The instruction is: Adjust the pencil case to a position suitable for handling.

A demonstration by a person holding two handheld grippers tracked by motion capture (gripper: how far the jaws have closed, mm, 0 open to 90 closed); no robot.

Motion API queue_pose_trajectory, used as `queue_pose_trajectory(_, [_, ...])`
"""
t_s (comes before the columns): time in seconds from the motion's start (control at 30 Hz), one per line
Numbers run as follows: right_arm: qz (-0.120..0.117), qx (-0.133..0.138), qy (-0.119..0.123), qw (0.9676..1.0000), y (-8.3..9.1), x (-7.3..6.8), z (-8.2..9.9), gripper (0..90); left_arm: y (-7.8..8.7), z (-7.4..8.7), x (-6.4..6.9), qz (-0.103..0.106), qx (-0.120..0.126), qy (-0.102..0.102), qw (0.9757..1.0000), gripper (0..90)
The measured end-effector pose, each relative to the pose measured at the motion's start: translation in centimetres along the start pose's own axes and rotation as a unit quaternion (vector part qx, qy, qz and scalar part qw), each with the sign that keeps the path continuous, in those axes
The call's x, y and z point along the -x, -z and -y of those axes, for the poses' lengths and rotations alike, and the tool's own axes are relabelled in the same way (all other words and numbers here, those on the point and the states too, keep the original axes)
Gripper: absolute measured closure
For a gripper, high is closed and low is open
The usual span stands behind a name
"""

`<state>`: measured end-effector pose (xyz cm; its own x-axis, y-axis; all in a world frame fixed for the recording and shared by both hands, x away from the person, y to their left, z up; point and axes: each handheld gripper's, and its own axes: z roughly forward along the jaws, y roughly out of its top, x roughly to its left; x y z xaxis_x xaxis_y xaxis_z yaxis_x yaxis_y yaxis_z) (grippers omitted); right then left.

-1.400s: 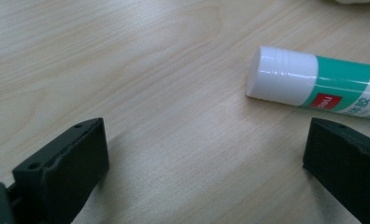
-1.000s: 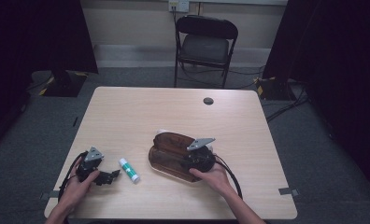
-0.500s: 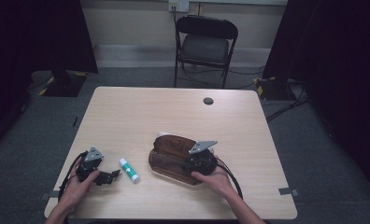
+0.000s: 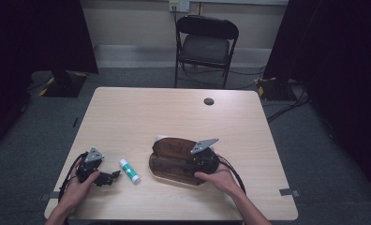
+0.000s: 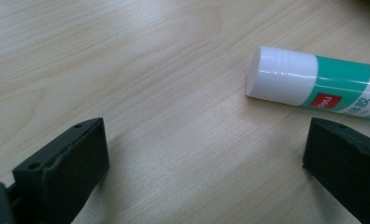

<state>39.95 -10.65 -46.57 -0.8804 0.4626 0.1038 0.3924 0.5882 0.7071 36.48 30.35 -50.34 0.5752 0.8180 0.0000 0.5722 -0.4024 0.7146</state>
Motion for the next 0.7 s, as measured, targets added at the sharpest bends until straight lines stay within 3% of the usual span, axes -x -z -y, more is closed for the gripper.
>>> queue_pose_trajectory(0.23, [0.018, 0.005, -0.007, 0.9998, 1.4, -0.5, 0.7, 54.5, 0.0, 0.0, 0.0, -0.001, 0.0, 0.001, 1.0, 0.0])
queue_pose_trajectory(0.37, [0.03, 0.002, -0.017, 0.9994, 2.4, -0.1, 2.1, 52.8, 0.0, 0.0, 0.0, -0.001, 0.0, 0.001, 1.0, 0.0])
queue_pose_trajectory(0.7, [0.06, 0.007, -0.024, 0.9979, 3.1, 0.9, 2.7, 53.0, 0.0, 0.0, 0.0, -0.001, 0.0, 0.001, 1.0, 0.0])
